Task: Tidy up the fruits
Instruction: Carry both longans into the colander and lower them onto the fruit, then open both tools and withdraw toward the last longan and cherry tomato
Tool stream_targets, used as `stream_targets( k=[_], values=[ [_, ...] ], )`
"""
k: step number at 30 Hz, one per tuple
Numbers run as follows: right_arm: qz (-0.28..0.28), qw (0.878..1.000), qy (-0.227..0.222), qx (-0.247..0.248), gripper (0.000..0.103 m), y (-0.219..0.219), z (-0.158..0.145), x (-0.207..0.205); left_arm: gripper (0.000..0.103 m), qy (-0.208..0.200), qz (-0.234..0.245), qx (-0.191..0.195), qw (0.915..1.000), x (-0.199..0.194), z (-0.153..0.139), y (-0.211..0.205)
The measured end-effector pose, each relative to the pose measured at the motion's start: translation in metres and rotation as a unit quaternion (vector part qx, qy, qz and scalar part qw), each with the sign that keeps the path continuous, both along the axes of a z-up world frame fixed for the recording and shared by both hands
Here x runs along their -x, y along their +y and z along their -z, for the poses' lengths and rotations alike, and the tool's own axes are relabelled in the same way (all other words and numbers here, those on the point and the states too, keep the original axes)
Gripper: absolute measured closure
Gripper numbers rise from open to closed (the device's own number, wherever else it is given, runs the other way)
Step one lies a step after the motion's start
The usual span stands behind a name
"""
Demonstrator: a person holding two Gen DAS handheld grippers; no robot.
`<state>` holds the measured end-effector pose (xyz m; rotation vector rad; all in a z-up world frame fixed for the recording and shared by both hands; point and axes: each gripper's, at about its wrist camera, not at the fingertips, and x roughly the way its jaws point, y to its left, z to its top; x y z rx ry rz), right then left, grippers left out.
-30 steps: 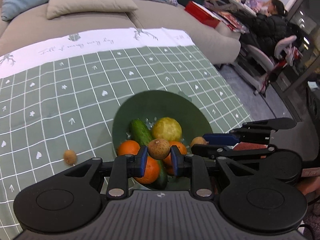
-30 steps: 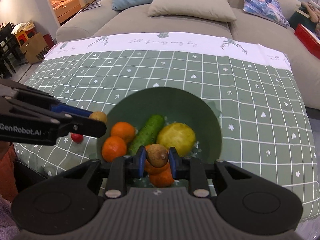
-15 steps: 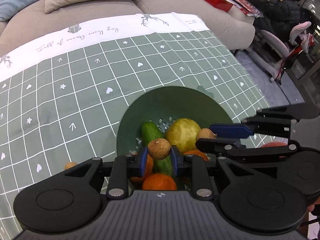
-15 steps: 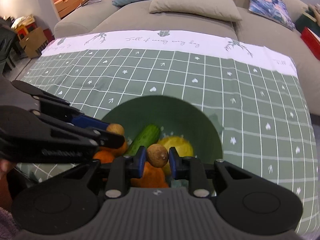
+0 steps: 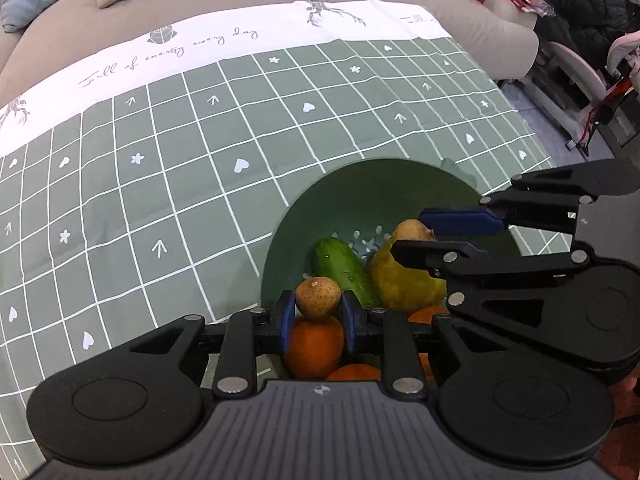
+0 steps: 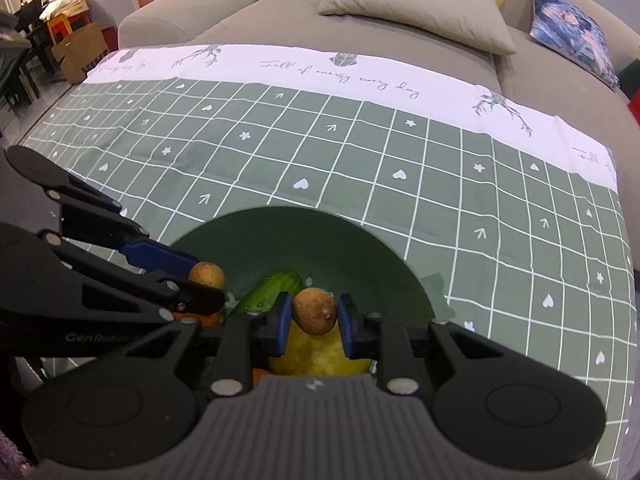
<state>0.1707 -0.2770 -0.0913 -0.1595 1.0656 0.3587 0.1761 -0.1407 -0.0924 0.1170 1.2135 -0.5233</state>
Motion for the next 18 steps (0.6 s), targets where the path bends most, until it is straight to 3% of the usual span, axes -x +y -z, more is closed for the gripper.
stream_targets(
  k=[13, 18],
  values=[
    [0.006, 1.0, 0.01, -0.014, 0.082, -0.001, 0.017, -0.018, 0.075, -0.002, 0.015, -0.011, 0.9998, -0.006, 0.005, -0.008],
    [0.0, 1.0, 0.006, -0.013, 0.082, 0.0, 0.016, -0.014, 0.069, 0.008, 0.012, 0.001, 0.9999, -0.005, 0.008, -0.004]
  ],
)
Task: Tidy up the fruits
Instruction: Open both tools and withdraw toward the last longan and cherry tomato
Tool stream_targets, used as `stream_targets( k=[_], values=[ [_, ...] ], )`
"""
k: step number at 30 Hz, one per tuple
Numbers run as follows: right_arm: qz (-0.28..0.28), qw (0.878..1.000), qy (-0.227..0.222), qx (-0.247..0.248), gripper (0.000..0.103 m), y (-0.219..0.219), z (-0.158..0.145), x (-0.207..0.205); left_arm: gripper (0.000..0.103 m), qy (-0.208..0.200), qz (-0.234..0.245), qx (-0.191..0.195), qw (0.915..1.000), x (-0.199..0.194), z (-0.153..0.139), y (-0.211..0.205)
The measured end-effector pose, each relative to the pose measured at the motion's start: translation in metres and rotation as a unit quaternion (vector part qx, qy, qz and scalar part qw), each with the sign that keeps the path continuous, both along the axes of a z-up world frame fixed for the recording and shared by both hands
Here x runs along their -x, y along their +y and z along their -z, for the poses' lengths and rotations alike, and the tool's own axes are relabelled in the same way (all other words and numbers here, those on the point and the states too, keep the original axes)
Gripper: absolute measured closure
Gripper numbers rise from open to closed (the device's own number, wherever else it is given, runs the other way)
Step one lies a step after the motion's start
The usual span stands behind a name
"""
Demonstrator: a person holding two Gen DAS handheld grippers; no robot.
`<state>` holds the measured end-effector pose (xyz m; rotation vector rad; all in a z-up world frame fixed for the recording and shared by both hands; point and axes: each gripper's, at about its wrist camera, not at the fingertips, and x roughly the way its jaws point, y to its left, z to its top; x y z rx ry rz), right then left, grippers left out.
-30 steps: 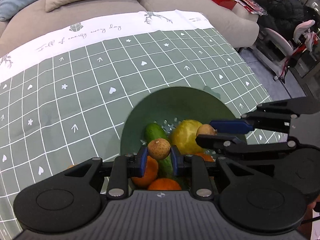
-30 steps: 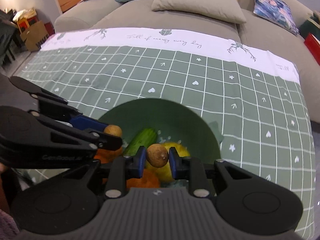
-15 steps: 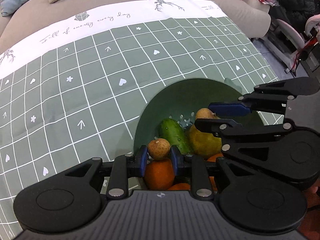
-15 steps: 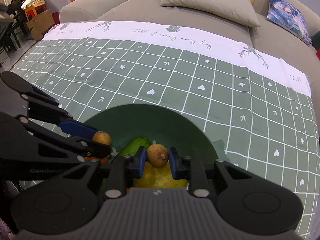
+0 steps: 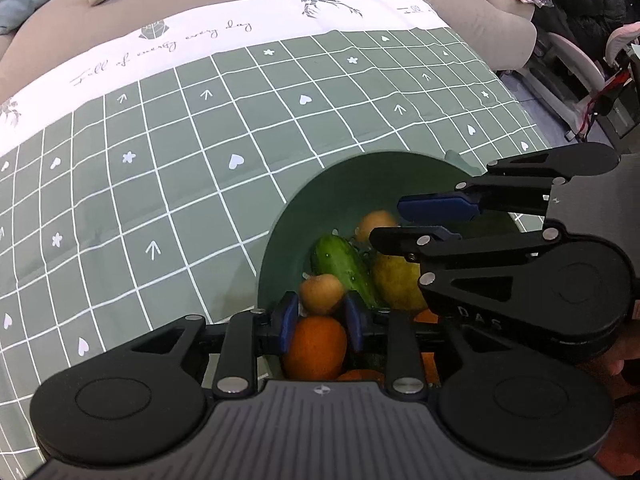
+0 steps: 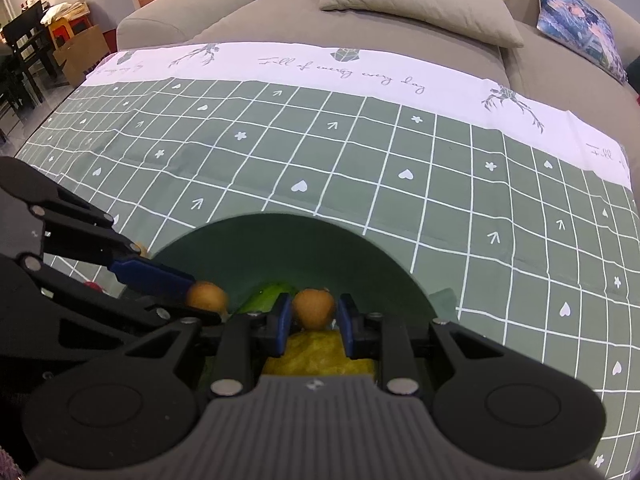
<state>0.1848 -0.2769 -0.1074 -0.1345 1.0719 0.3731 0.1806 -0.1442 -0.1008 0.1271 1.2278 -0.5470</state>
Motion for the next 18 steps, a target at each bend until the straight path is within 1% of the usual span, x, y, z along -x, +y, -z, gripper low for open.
stream_targets(
  k=[3, 4, 5, 6, 7, 8, 11, 12, 13, 16, 18],
  values=[
    [0.005, 1.0, 0.004, 0.004, 0.081, -0.001, 0.0, 0.0, 0.06, -0.002, 0.005, 0.009, 0.9999, 0.004, -0.004, 0.001],
    [0.008, 1.0, 0.005, 0.005, 0.079, -0.002, 0.0, 0.001, 0.052, -0.008, 0.004, 0.008, 0.9999, 0.006, -0.006, 0.002],
    [0.011, 1.0, 0.004, 0.005, 0.077, -0.003, -0.002, 0.002, 0.049, -0.014, 0.003, 0.005, 0.9999, 0.008, -0.009, 0.003],
    [0.014, 1.0, 0.003, 0.004, 0.067, -0.004, -0.004, 0.003, 0.049, -0.018, 0.006, 0.008, 0.9998, 0.009, -0.011, 0.005],
    [0.019, 1.0, 0.001, 0.005, 0.06, -0.005, -0.006, 0.004, 0.047, -0.02, 0.008, 0.013, 0.9997, 0.011, -0.014, 0.007],
    [0.023, 1.0, 0.0, 0.004, 0.059, -0.005, -0.009, 0.005, 0.044, -0.021, 0.007, 0.019, 0.9996, 0.012, -0.017, 0.009],
    [0.03, 1.0, -0.002, -0.004, 0.057, -0.005, -0.017, 0.01, 0.043, -0.031, 0.001, 0.038, 0.9988, 0.018, -0.028, 0.018],
    [0.033, 0.999, -0.005, -0.004, 0.055, -0.005, -0.02, 0.012, 0.043, -0.036, -0.001, 0.04, 0.9985, 0.02, -0.032, 0.02],
    [0.037, 0.999, -0.009, -0.003, 0.054, -0.004, -0.023, 0.014, 0.043, -0.046, -0.005, 0.041, 0.9981, 0.023, -0.037, 0.024],
    [0.051, 0.998, -0.021, -0.012, 0.054, 0.0, -0.032, 0.021, 0.043, -0.072, -0.015, 0.05, 0.9961, 0.029, -0.053, 0.035],
    [0.061, 0.997, -0.03, -0.023, 0.053, 0.005, -0.039, 0.027, 0.043, -0.083, -0.028, 0.05, 0.9949, 0.031, -0.061, 0.045]
  ],
)
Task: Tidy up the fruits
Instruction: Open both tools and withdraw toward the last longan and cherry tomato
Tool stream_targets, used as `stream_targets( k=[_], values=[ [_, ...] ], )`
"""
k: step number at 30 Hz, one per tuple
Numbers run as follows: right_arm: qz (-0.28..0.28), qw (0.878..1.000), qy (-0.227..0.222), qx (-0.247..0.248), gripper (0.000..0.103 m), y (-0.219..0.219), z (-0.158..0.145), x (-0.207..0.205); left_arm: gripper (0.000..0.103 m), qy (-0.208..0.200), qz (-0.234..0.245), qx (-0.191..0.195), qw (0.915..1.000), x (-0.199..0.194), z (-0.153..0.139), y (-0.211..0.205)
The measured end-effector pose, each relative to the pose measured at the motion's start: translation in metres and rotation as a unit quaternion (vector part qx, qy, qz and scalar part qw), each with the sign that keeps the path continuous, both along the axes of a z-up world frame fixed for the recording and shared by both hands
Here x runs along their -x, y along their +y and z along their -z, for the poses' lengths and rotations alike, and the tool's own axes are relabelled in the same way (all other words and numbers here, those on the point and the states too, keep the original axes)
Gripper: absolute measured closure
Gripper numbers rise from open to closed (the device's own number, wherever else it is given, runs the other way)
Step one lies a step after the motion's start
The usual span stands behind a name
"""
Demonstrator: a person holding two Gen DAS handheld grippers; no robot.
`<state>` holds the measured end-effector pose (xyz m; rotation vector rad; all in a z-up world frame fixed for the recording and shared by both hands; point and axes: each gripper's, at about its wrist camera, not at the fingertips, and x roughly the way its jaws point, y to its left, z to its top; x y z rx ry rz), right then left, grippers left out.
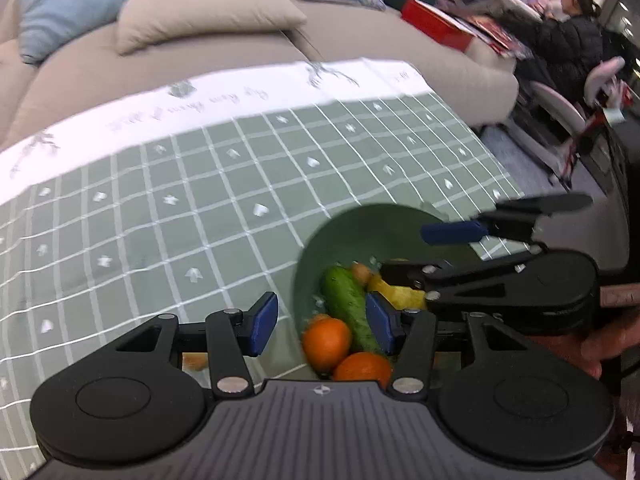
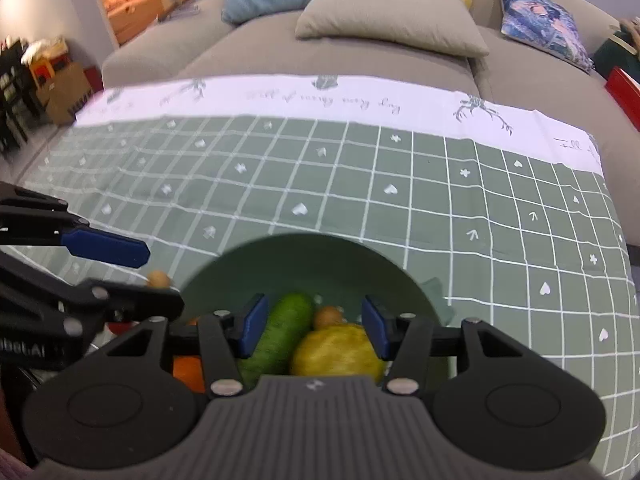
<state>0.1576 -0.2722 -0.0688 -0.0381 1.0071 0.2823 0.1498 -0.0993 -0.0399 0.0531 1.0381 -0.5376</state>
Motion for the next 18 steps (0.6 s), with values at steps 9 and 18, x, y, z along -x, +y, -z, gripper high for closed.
stream_targets(
  k=[9, 18],
  values=[
    [-0.013, 0.999, -0.035, -0.017, 0.049, 0.04, -0.019, 0.024, 0.043, -0.05, -0.042, -0.027, 0.9975, 0.014, -0.013, 0.044],
    [-0.06, 0.998, -0.032, -0.007, 0.049, 0.086, -0.018, 0.033, 0.043, -0.037, -0.064, -0.021, 0.9971, 0.033, -0.003, 0.083]
  ],
)
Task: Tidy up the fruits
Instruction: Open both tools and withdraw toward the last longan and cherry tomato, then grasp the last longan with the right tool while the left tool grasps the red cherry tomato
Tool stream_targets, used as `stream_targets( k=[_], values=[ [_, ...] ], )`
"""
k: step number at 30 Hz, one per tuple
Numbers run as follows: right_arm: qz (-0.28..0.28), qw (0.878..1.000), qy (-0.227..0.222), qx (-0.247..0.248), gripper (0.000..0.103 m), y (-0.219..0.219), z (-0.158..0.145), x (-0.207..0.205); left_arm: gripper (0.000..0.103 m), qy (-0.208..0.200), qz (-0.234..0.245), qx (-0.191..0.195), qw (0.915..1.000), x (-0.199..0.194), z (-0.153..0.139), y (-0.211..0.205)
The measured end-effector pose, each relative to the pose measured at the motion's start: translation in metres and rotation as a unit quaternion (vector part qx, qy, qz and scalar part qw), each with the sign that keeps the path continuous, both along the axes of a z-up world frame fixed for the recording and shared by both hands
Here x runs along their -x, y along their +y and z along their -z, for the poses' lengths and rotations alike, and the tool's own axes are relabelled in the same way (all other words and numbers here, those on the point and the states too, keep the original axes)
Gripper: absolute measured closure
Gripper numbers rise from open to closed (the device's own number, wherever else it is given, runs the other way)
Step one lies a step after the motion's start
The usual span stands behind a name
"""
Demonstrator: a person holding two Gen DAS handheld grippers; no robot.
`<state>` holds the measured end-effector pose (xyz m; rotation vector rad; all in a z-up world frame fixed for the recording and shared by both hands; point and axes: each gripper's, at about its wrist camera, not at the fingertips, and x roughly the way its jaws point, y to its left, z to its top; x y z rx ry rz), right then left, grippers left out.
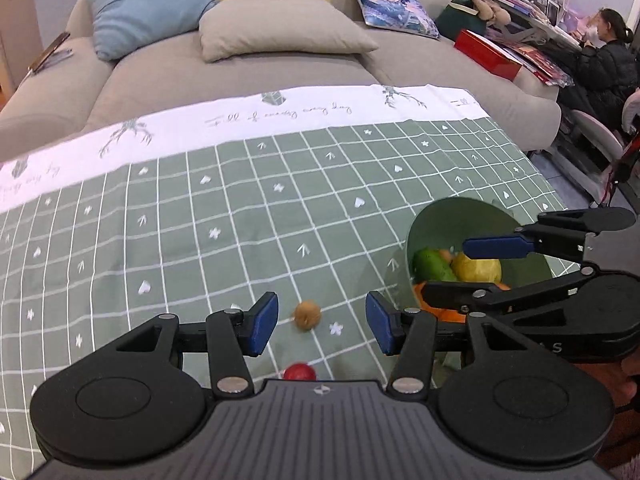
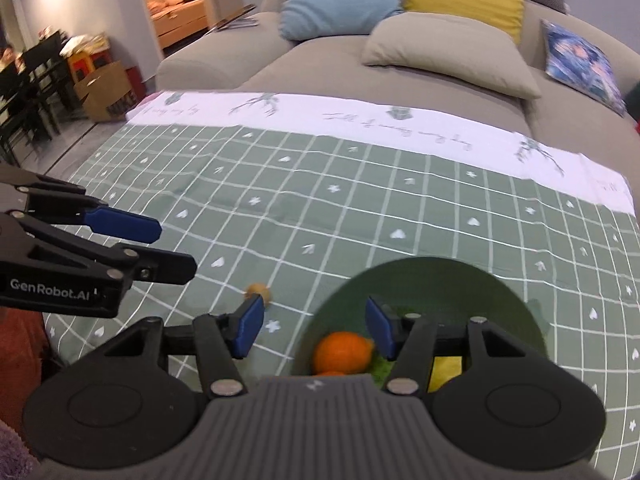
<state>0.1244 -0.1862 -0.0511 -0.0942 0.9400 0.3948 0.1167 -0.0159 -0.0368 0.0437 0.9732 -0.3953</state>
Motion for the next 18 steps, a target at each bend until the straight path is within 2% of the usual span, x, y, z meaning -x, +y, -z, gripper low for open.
stream_targets(
  k=[10, 18],
  values=[
    [-0.065, 0.997, -0.004, 0.037, 0.05, 0.036, 0.009, 0.007, 0.043, 0.023, 0.0, 0.012, 0.9997, 0.016, 0.02, 0.025],
    [-0.13, 0.989, -0.019, 0.067, 0.052, 0.056, 0.017, 0.017, 0.044, 0.023, 0.004, 0.022, 0.9995, 0.026, 0.031, 0.04]
  ],
)
